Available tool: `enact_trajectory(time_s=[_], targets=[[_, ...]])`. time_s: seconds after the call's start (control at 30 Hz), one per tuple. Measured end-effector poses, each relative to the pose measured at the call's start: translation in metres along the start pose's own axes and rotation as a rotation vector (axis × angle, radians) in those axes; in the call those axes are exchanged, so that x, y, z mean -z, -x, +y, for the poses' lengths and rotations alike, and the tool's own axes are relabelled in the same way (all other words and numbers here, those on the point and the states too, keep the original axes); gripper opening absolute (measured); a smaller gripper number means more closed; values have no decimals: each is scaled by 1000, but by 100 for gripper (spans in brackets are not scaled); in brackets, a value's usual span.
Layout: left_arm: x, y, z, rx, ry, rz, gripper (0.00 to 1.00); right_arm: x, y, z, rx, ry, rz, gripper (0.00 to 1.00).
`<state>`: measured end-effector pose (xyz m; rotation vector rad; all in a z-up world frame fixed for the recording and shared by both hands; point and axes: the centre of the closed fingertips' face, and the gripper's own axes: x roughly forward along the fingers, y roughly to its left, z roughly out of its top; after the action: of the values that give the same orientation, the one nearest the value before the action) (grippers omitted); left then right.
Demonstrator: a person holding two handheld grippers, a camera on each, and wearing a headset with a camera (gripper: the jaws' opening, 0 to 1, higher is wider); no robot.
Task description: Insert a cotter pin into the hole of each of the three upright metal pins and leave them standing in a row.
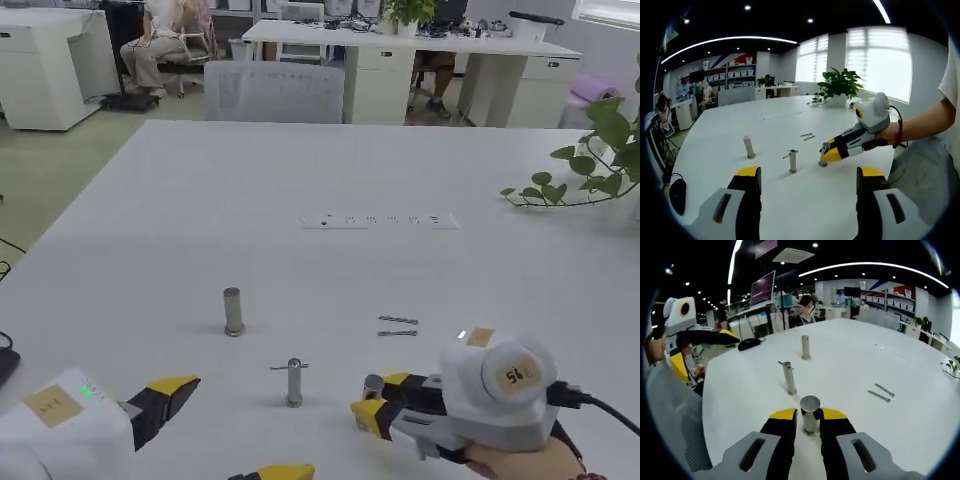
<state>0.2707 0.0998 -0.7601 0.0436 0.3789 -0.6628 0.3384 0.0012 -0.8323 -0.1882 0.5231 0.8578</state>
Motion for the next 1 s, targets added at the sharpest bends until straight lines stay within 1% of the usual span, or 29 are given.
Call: enact_trajectory(time_s=[0.13,0.23,0.3,0.43,0.53,0.83,0.93,1.0], targets=[[0,1,1,-4,0,2,78,-3,3,3,-13,-17,-11,23],[0,1,1,-6,4,-1,78,-7,6,3,-21,-30,-17,28],[0,1,1,-6,4,0,78,-9,8,3,-24,-42,-15,32],[0,1,-1,0,1,1,80,-12,13,1,-33,-61,-13,36],[0,1,-1,-1,-1,-1,81,-19,19,-2,-36,-68,-25,40],[-1,-1,-2,2,1,-8,84,-38,33,-14,-39,-73,-49,41],[-1,-2,-3,6,4,-11,85,-44,36,-21,-37,-76,-58,41],[-1,-2,-4,9,5,-11,86,-46,37,-27,-35,-65,-51,41]])
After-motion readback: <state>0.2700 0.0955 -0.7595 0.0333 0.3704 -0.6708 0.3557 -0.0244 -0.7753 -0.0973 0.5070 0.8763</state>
